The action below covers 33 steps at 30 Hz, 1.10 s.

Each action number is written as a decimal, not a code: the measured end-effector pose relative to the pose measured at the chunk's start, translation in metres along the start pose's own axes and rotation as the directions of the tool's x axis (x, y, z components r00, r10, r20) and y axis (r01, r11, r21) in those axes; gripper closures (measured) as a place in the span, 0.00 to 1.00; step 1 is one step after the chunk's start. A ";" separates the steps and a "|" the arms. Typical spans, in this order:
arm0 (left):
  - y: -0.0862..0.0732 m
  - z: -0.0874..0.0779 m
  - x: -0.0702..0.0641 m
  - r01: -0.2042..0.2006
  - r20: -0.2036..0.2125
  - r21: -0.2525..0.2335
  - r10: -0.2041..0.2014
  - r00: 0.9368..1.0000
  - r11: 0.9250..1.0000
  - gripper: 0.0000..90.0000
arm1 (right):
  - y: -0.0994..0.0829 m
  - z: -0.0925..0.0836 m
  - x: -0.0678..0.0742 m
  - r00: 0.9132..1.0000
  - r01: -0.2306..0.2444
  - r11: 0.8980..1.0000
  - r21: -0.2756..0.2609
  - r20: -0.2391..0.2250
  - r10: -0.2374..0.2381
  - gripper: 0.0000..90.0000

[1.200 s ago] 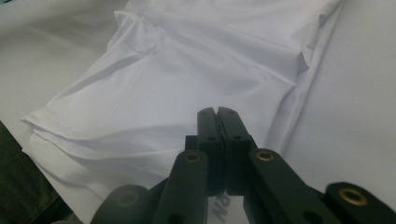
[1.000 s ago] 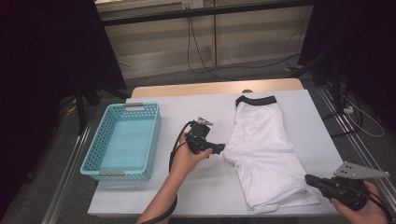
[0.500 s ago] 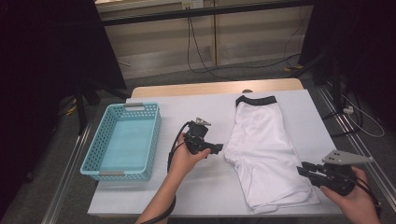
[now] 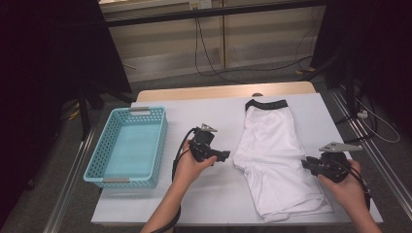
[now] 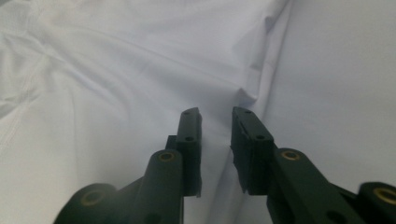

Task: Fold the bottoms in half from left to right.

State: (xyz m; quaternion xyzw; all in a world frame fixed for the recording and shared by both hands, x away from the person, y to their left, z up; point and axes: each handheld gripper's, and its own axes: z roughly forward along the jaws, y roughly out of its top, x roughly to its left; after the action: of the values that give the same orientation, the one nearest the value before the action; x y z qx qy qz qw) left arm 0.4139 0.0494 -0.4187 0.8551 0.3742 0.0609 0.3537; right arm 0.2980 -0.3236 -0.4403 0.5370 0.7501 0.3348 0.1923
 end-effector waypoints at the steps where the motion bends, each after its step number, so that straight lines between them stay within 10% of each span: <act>1: 0.000 0.000 0.000 -0.003 -0.001 0.002 0.003 1.000 1.000 0.16 | -0.001 0.003 0.001 1.000 0.004 1.000 0.011 0.000 -0.004 0.83; 8: 0.000 -0.002 -0.001 0.001 -0.002 -0.008 -0.001 1.000 1.000 0.16 | -0.005 0.006 0.000 0.999 -0.018 0.999 0.041 -0.038 0.019 1.00; 27: 0.000 -0.001 -0.002 -0.002 -0.007 -0.002 0.002 1.000 1.000 0.16 | -0.009 -0.010 -0.011 0.999 -0.032 0.999 -0.006 -0.022 0.032 1.00; 33: -0.001 -0.001 -0.002 0.000 -0.010 0.000 0.000 1.000 1.000 0.16 | 0.003 -0.003 -0.004 0.999 -0.033 0.997 -0.063 -0.007 0.033 0.80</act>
State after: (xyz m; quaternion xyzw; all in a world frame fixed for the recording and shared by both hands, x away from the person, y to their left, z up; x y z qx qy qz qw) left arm 0.4117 0.0486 -0.4181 0.8549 0.3758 0.0649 0.3518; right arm 0.2997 -0.3275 -0.4368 0.5418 0.7307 0.3632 0.2013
